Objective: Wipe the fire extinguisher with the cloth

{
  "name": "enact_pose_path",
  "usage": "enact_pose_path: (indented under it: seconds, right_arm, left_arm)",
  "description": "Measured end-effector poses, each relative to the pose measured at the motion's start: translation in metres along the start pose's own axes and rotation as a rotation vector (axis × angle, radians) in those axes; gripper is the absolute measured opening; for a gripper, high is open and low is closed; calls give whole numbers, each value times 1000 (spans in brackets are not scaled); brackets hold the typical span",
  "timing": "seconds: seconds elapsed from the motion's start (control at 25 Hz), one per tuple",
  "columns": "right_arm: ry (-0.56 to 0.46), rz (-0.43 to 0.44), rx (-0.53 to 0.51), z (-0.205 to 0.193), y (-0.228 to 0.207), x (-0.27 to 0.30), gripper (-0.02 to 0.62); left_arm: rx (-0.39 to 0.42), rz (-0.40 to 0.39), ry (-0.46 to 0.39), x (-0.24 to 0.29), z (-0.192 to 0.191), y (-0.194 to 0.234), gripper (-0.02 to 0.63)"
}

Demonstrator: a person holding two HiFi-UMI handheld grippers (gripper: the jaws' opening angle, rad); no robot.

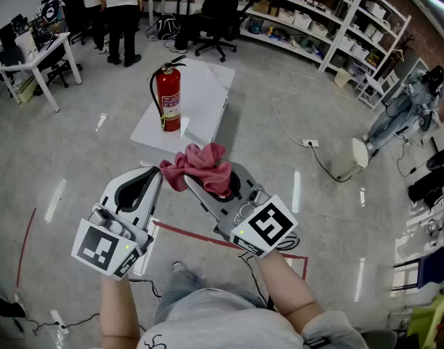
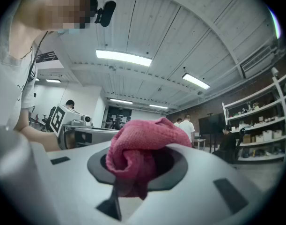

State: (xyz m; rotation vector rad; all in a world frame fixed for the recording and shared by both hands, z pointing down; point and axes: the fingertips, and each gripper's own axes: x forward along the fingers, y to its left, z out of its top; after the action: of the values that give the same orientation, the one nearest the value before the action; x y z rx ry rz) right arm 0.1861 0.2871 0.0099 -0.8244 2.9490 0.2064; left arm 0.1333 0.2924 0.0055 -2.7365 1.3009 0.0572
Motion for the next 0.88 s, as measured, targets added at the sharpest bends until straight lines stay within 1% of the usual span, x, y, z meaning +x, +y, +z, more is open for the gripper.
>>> enact_pose_path:
  seconds: [0.32,0.52,0.72,0.88]
  right_arm:
    - [-4,4,-10,1,1,2,110]
    - [1,-4,-10,-9,-2,4,110]
    - [4,-16,-3,-20,-8,26,110]
    - [-28,-22,48,-16,-17,50,110]
  left_arm:
    - [-2,-12,-10,0,3,-1,9]
    - [6,-16,-1,3,-6,2,11]
    - [24,-17,11,-2,-16,30,10]
    - [33,-29,15,-5,-17,63,9]
